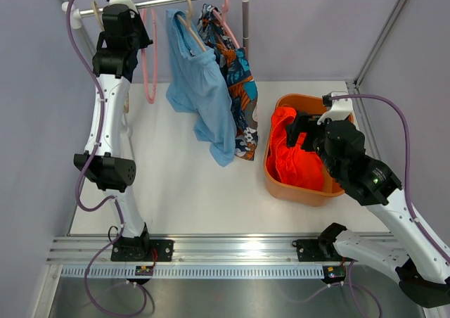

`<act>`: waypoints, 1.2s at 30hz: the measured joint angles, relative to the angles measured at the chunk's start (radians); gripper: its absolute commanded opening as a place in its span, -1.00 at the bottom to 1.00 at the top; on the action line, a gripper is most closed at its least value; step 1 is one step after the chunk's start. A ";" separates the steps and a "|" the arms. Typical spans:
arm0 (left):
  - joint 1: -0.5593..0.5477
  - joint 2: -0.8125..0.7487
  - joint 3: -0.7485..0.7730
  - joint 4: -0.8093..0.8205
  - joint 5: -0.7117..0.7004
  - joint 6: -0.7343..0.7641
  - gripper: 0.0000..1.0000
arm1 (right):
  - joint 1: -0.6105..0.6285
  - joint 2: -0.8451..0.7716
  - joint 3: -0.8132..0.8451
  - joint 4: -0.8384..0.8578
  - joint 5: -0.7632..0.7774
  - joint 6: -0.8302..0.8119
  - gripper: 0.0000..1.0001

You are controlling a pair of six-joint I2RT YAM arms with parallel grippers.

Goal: Remove the shorts from the hanger

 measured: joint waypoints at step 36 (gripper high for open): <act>-0.026 -0.198 -0.198 0.008 -0.026 0.010 -0.27 | 0.000 0.010 -0.005 0.001 -0.001 -0.002 0.82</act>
